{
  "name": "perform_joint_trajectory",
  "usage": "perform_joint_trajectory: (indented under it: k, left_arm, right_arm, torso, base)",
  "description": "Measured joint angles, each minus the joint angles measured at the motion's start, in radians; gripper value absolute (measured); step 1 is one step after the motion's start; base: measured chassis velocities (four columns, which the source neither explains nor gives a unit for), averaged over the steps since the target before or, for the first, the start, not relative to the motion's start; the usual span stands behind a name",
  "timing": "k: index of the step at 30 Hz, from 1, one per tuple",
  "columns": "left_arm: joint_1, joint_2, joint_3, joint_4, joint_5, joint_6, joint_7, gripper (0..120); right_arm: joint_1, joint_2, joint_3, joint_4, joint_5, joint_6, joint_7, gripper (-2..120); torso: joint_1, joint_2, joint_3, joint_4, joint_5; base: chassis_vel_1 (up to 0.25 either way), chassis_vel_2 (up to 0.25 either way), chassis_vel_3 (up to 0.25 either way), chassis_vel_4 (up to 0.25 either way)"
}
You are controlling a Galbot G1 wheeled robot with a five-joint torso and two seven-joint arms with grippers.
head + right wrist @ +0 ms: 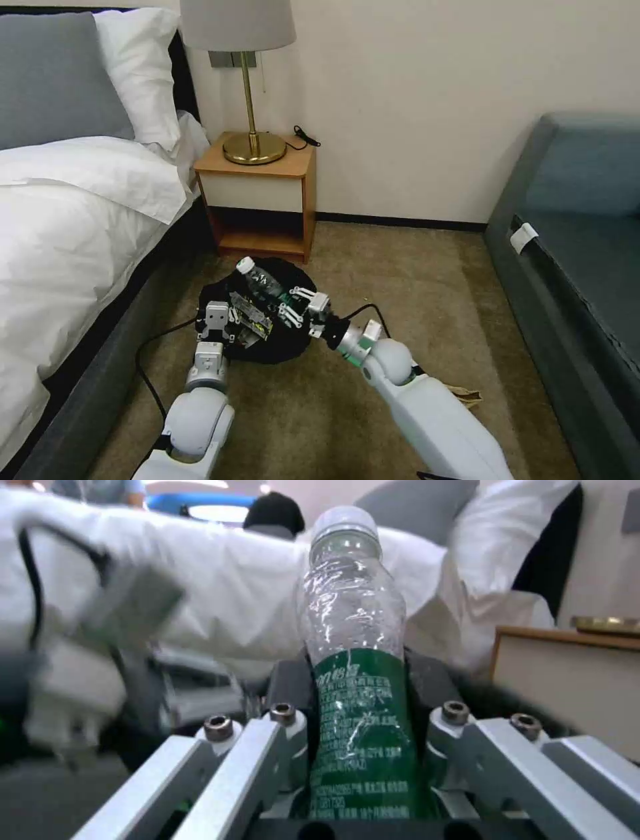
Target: Pick up the trash bin, then pick up the garbage on the floor and place it into the trash bin.
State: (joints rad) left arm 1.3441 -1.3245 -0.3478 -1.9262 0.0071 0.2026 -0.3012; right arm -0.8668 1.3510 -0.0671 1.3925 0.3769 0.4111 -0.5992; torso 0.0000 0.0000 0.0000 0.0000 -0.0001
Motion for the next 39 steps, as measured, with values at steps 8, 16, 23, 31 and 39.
perform_joint_trajectory:
  k: [8, 16, 23, 31, 39]
  left_arm:
    - [-0.010, 0.002, 0.002, -0.002, -0.007, 0.000, -0.001, 4]
    - [0.003, 0.014, -0.002, -0.006, -0.010, -0.001, 0.001, 4]
    - [0.007, 0.013, -0.001, -0.010, -0.010, -0.002, 0.002, 4]
    - [0.021, 0.008, 0.000, -0.020, -0.007, -0.003, 0.002, 4]
    - [0.034, 0.006, -0.003, -0.027, -0.006, -0.007, 0.003, 4]
  right_arm:
    - [0.008, 0.071, 0.023, -0.144, -0.103, 0.059, 0.024, 20]
    - [0.021, 0.077, 0.015, -0.180, -0.120, 0.072, 0.051, 20]
    - [0.021, 0.076, 0.013, -0.188, -0.131, 0.078, 0.065, 20]
    - [0.015, 0.066, 0.013, -0.184, -0.137, 0.078, 0.094, 42]
    - [0.005, 0.066, 0.012, -0.174, -0.144, 0.076, 0.101, 69]
  torso:
    - [0.000, 0.000, 0.000, 0.0000, 0.0000]
    - [0.000, 0.000, 0.000, 0.0000, 0.0001]
    - [0.000, 0.000, 0.000, 0.0000, 0.0002]
    - [0.000, 0.000, 0.000, 0.0000, 0.0001]
    - [0.000, 0.000, 0.000, 0.0000, 0.0001]
  base:
    - [0.000, 0.000, 0.000, 0.000]
    - [0.000, 0.000, 0.000, 0.000]
    - [0.000, 0.000, 0.000, 0.000]
    - [0.000, 0.000, 0.000, 0.000]
    - [0.000, 0.000, 0.000, 0.000]
